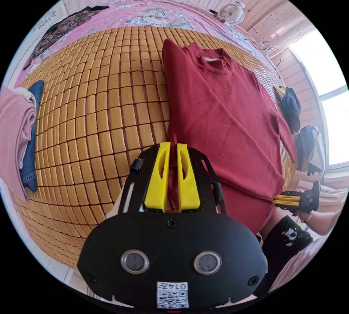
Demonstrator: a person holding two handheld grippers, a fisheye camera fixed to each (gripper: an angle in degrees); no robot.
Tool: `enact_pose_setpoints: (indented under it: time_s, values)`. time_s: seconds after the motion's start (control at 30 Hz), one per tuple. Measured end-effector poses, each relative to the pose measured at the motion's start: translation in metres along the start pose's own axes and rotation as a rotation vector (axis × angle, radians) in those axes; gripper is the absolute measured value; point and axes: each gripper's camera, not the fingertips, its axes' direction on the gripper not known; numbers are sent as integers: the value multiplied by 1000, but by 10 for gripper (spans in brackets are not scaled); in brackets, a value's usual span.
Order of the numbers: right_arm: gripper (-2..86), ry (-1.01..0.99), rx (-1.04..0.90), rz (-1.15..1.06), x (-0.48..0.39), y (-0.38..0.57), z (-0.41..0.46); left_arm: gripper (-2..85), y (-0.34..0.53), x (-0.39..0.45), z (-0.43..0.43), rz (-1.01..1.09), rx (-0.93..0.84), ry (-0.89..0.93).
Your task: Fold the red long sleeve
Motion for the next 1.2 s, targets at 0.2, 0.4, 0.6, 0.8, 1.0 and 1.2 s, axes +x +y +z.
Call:
enact_pose_setpoints:
  time_s: [0.2, 0.4, 0.6, 0.8, 1.0, 1.2]
  values:
    - [20, 141, -37, -50, -8, 4, 5, 38, 13, 18, 5, 76, 68, -86]
    - [21, 142, -8, -70, 8, 23, 8, 38, 42, 18, 13, 4, 233, -74]
    - [20, 88, 48, -42, 36, 51, 10, 37, 54, 33, 21, 11, 272, -161]
    - [26, 105, 167, -81, 55, 94, 15, 32, 64, 13, 25, -75, 295, 0]
    - [71, -277, 460, 80, 118, 166, 16, -6, 121, 26, -24, -180, 544, 51]
    - [58, -125, 873, 268, 168, 288, -5, 0, 163, 99, -71, 99, 480, -155]
